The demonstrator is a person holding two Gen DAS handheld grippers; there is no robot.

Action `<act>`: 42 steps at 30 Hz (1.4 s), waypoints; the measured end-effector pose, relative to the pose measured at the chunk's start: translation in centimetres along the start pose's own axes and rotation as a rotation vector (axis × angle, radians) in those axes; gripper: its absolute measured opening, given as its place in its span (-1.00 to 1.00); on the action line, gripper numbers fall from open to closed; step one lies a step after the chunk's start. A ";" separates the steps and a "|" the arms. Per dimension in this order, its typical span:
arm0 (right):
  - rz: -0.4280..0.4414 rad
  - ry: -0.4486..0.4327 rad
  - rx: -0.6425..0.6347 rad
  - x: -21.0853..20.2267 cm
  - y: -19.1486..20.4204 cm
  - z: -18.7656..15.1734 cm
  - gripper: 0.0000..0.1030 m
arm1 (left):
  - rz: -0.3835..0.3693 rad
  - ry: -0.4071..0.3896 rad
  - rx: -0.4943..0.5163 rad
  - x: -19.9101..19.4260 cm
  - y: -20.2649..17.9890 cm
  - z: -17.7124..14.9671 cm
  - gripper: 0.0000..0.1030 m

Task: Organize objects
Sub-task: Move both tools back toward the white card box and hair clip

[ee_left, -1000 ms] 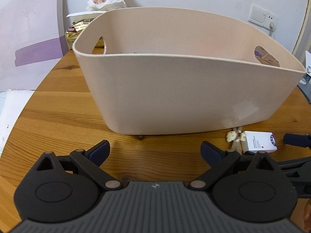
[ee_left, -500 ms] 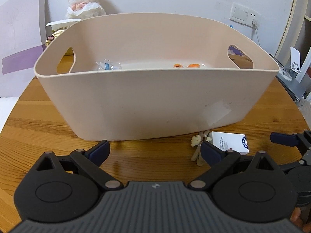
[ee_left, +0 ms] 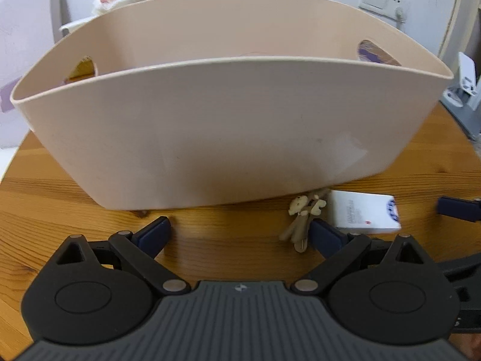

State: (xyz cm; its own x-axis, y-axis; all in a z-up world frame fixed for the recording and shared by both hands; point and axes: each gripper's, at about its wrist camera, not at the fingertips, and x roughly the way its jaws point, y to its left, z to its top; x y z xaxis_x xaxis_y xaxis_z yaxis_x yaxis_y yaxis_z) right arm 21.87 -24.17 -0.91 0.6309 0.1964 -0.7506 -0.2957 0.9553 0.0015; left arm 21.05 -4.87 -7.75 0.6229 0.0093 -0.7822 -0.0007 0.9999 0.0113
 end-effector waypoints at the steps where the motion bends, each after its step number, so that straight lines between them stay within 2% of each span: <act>1: 0.003 -0.002 -0.001 0.0 0.1 0.0 0.99 | 0.004 -0.003 -0.008 0.0 0.2 0.0 0.92; 4: 0.013 -0.007 -0.010 0.3 0.4 0.2 1.00 | 0.029 -0.005 -0.035 0.2 1.0 0.1 0.94; 9: 0.031 -0.016 -0.041 0.9 1.5 0.8 1.00 | 0.022 -0.009 -0.031 0.2 1.7 0.1 0.93; 15: 0.033 -0.015 -0.045 0.8 1.5 0.8 1.00 | -0.030 -0.006 -0.003 0.1 1.4 0.2 0.93; 21: 0.020 -0.017 -0.032 0.2 0.7 0.2 1.00 | -0.070 -0.004 -0.072 0.1 1.5 0.7 0.93; 24: 0.014 -0.017 -0.025 0.1 0.5 0.1 1.00 | -0.016 -0.001 -0.088 0.2 0.3 0.8 0.96; 26: 0.013 -0.017 -0.023 0.0 0.4 -0.1 1.00 | 0.038 -0.002 -0.075 0.7 -0.6 0.9 0.98; 28: 0.012 -0.019 -0.022 0.0 0.4 -0.2 1.00 | 0.063 -0.009 -0.055 0.9 -1.0 0.8 1.00; 40: 0.032 -0.026 -0.038 0.4 1.4 0.2 1.00 | 0.156 0.004 -0.185 -0.3 5.1 -0.6 1.00; 42: 0.035 -0.027 -0.045 0.6 1.9 0.4 1.00 | 0.142 0.008 -0.180 -0.5 5.9 -0.7 1.00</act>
State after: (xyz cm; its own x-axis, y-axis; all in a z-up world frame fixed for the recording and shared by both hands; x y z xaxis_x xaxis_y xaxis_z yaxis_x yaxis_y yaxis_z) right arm 21.93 -22.18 -1.09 0.6383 0.2362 -0.7327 -0.3497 0.9368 -0.0027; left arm 20.14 0.98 -7.71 0.6003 0.1497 -0.7857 -0.2284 0.9735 0.0110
